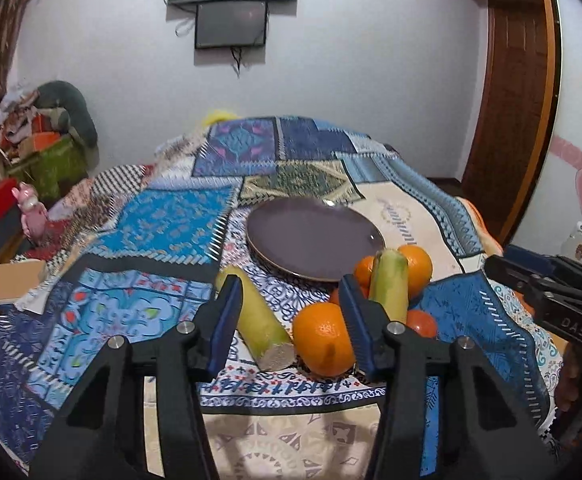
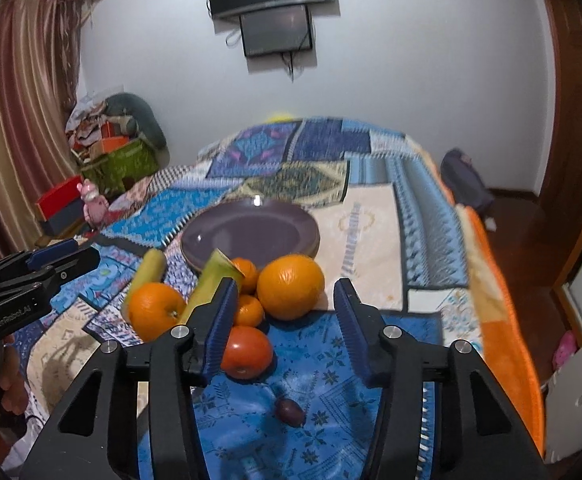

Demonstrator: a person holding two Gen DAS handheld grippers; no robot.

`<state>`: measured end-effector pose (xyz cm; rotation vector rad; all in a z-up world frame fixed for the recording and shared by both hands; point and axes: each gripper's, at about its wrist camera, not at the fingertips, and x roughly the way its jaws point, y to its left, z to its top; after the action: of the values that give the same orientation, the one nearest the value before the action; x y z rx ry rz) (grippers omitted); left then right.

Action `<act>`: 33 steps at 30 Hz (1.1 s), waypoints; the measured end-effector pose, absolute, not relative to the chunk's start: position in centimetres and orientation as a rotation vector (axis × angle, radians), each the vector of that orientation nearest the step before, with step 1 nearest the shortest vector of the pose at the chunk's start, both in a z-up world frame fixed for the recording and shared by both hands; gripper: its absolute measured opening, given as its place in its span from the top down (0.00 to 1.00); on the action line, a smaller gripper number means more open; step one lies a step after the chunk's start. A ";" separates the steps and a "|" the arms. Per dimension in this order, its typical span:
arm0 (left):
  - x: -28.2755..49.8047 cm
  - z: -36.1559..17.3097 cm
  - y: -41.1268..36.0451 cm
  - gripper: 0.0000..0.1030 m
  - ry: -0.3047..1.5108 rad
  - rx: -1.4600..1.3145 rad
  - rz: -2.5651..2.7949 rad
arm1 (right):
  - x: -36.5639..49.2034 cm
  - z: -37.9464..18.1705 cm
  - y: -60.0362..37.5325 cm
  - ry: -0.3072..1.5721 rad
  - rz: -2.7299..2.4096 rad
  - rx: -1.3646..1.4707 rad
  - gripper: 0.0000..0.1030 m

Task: Organize fruits
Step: 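Grasp a large orange with the left tool while the right tool grasps another orange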

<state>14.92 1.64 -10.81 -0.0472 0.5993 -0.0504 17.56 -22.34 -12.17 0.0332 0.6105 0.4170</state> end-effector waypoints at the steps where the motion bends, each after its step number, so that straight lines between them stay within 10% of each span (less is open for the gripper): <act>1: 15.2 -11.1 1.5 0.52 0.610 -0.047 -0.058 | 17.9 -12.3 -22.4 0.620 0.420 0.035 0.55; 33: 18.0 -15.9 -1.5 0.52 0.835 -0.009 -0.123 | 21.8 -15.2 -22.9 0.765 0.477 0.055 0.51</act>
<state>17.99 -1.48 -15.89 -0.0090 0.8351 -0.1229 21.82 -22.86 -15.21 0.0549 0.7647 0.4772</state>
